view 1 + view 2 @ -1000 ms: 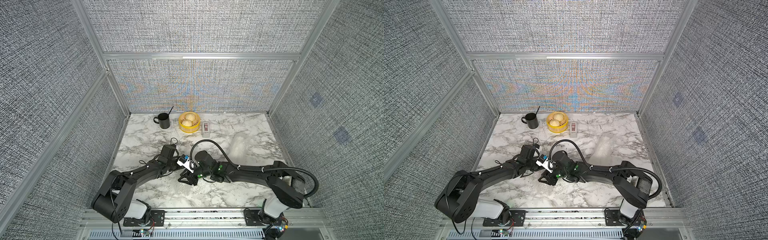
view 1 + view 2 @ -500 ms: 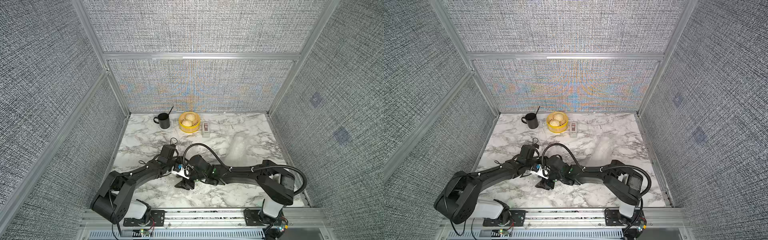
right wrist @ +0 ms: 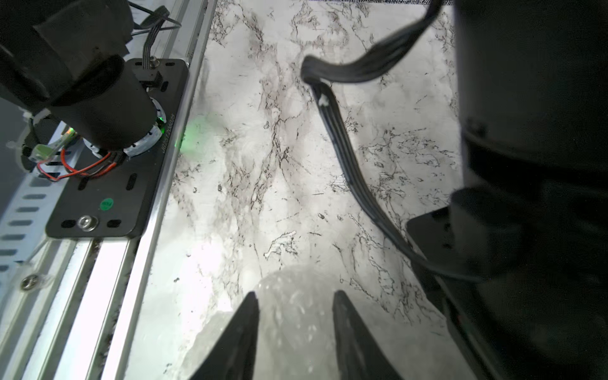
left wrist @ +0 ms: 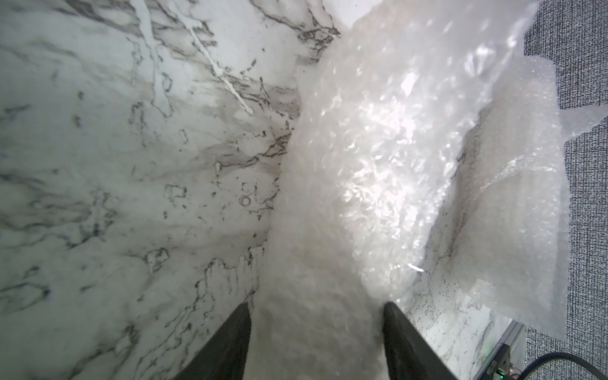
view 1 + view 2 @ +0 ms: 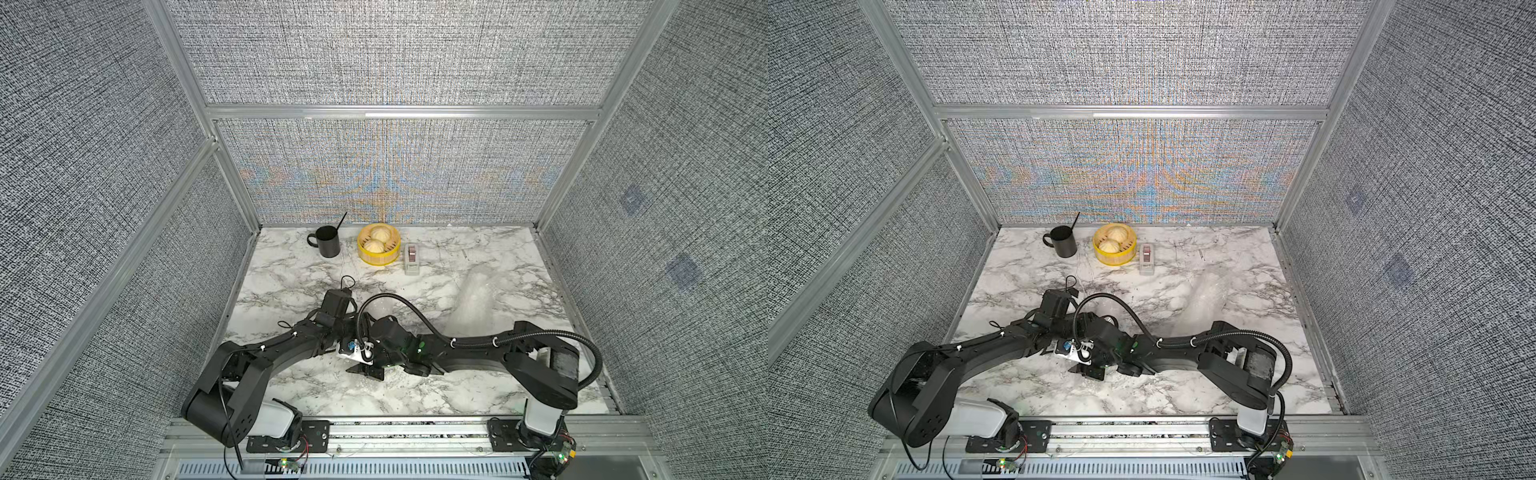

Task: Wrap vases in bubble wrap
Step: Stick the tape on the bubble wrap.

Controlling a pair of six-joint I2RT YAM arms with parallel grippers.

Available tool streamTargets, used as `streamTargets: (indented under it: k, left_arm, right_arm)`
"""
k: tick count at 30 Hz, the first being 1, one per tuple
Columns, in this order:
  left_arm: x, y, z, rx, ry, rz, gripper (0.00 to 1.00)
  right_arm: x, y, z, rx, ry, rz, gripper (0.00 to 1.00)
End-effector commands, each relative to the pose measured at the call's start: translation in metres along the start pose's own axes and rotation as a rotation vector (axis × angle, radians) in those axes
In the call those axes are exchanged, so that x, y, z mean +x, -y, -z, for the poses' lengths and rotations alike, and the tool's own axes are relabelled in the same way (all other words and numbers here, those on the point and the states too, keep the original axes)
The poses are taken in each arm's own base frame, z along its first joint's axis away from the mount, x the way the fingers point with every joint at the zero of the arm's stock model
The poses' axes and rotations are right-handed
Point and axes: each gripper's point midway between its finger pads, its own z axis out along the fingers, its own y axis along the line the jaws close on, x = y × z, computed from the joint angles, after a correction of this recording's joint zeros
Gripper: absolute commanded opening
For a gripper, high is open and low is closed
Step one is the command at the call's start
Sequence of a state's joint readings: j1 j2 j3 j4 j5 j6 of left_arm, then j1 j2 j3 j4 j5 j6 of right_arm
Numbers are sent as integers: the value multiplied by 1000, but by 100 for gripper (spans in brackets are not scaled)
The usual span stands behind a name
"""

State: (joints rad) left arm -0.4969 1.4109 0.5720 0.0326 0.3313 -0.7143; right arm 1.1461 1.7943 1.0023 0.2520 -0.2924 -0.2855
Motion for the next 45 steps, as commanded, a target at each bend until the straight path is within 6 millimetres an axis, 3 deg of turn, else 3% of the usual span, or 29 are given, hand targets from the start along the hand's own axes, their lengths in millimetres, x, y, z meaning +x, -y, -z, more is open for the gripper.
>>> streamTargets:
  k: [1,3,8,16,19,21,23,26,31,33,38,41,45]
  left_arm:
    - [14,-29,1,-128,-38,21,63]
    - [14,-31,1,-135,-36,19,63]
    - [15,-32,-2,-137,-40,18,63]
    - [14,-32,0,-138,-33,13,63]
    - [14,-31,-1,-131,-39,11,63]
    - [14,-29,-2,-126,-45,10,63]
    - [13,-28,-2,-124,-45,7,63]
    - [12,-26,0,-121,-39,2,64]
    - [3,-17,4,-102,-18,-15,66]
    - [-2,-10,5,-81,-9,-22,66]
    - [-9,-3,8,-69,6,-31,66]
    - [-10,-2,9,-66,10,-30,66]
    - [-12,-1,12,-69,22,-32,66]
  right_arm:
    - [-14,-1,11,12,24,25,29]
    - [0,-9,17,1,-14,20,19]
    - [28,-19,16,-21,-77,-49,8]
    - [68,-28,15,-10,-122,-146,2]
    - [53,-32,20,-13,-107,-128,5]
    - [36,-28,29,-1,-57,-133,14]
    - [20,-26,42,11,-11,-154,17]
    - [11,-11,67,61,51,-227,29]
    - [18,46,96,115,134,-528,30]
    - [25,65,92,119,135,-651,28]
    - [35,98,80,155,93,-768,12]
    - [46,108,65,162,35,-795,8]
    - [59,107,52,136,13,-811,6]
